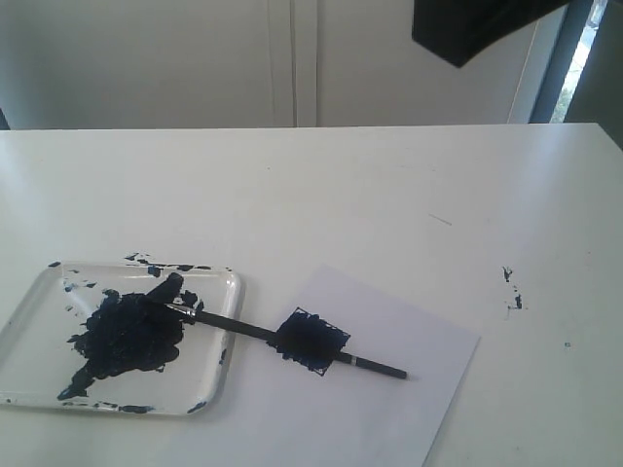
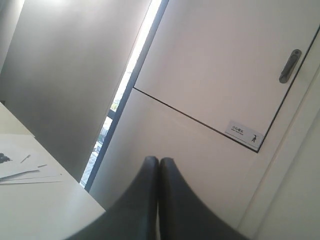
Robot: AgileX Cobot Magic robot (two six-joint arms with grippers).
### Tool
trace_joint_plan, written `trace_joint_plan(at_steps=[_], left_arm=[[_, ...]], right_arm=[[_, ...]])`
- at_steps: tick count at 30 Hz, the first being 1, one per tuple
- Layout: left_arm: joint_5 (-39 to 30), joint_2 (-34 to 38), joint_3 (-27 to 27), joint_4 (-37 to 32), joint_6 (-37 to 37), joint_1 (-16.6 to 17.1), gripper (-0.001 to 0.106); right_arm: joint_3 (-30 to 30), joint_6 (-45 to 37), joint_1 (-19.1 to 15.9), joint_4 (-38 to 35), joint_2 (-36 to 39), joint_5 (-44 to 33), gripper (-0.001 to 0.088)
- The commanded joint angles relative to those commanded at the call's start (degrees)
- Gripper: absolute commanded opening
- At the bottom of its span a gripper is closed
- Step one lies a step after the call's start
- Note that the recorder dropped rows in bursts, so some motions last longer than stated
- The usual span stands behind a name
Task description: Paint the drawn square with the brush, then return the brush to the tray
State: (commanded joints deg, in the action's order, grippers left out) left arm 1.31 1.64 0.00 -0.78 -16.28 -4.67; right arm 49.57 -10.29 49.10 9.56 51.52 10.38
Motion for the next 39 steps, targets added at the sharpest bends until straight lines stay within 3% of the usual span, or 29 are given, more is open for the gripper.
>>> trace_joint_plan(at_steps=[4,16,20,25,27,32,39], left_arm=[[-9.8,-1.6,0.0,0.1,-9.4,-0.1,0.0],[-9.9,-1.6,0.0,0.1,-9.4,-0.1,0.0],[-9.5,-1.6,0.0,5.0,-0.9,-0.1,0.0],[-9.4,-1.6,0.0,5.5,10.7,0.3,0.0],[-9.4,-1.6,0.0,5.6,13.4,1.9,0.0],[-9.0,-1.6,0.0,5.6,13.9,5.4,0.0],[-9.0,-1.6,0.0,5.6,13.9,5.4,0.0]], right_arm=[[0.0,0.0,0.0,0.0,0.0,0.0,0.0],[0.0,0.0,0.0,0.0,0.0,0.0,0.0],[0.0,0.0,0.0,0.0,0.0,0.0,0.0],[0.0,0.0,0.0,0.0,0.0,0.0,0.0],[0.0,0.0,0.0,0.0,0.0,0.0,0.0],[0.0,0.0,0.0,0.0,0.0,0.0,0.0],[0.0,0.0,0.0,0.0,0.0,0.0,0.0]])
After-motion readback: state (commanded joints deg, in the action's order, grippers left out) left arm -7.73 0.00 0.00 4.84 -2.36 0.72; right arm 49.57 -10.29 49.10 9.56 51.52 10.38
